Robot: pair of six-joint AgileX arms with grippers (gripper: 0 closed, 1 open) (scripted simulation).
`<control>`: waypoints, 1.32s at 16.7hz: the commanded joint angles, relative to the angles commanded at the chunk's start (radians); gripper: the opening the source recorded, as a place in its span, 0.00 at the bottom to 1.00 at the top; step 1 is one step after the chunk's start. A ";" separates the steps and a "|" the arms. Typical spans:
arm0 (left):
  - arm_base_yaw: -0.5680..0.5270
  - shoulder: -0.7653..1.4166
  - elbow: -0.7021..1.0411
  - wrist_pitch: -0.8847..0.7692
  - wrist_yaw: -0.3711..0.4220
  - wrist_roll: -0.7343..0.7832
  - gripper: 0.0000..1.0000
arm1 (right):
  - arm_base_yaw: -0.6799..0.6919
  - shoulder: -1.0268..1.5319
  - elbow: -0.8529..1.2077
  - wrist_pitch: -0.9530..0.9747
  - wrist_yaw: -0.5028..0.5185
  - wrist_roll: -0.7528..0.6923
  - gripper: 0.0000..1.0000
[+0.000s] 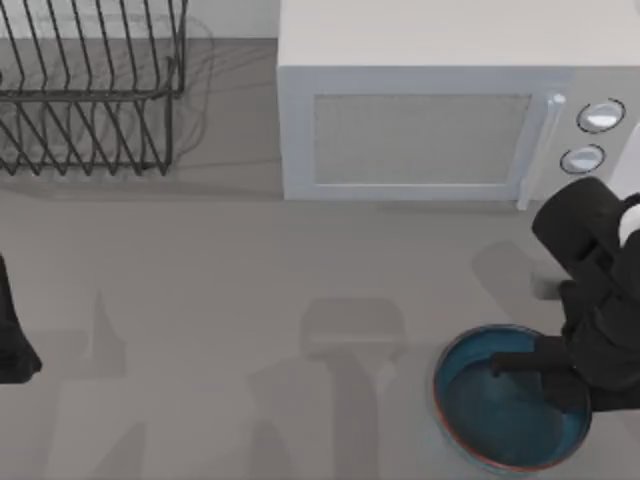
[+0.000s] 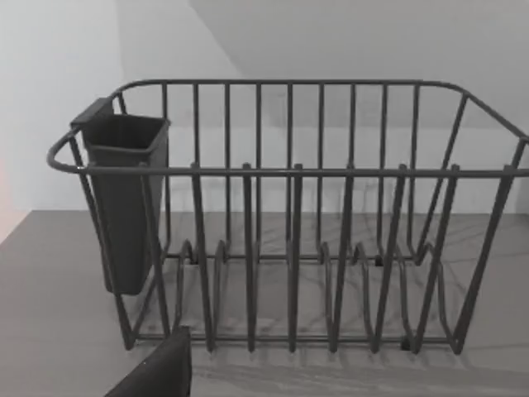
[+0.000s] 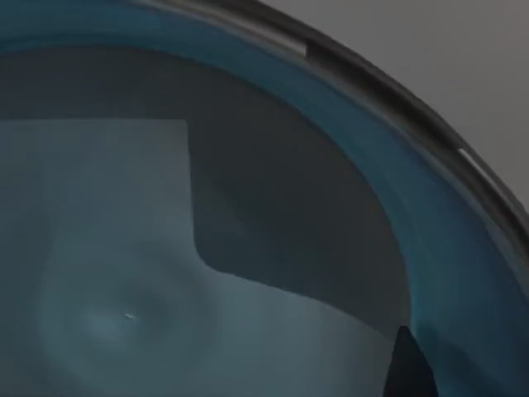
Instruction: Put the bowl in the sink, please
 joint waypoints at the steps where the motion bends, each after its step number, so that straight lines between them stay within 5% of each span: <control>1: 0.000 0.000 0.000 0.000 0.000 0.000 1.00 | 0.000 0.000 0.000 0.000 0.000 0.000 0.00; 11: 0.000 0.000 0.000 0.000 0.000 0.000 1.00 | 0.002 -0.007 0.039 -0.040 0.001 0.001 0.00; 22: 0.000 0.000 0.000 0.000 0.000 0.000 1.00 | -0.006 -0.139 0.462 -0.608 0.001 -0.008 0.00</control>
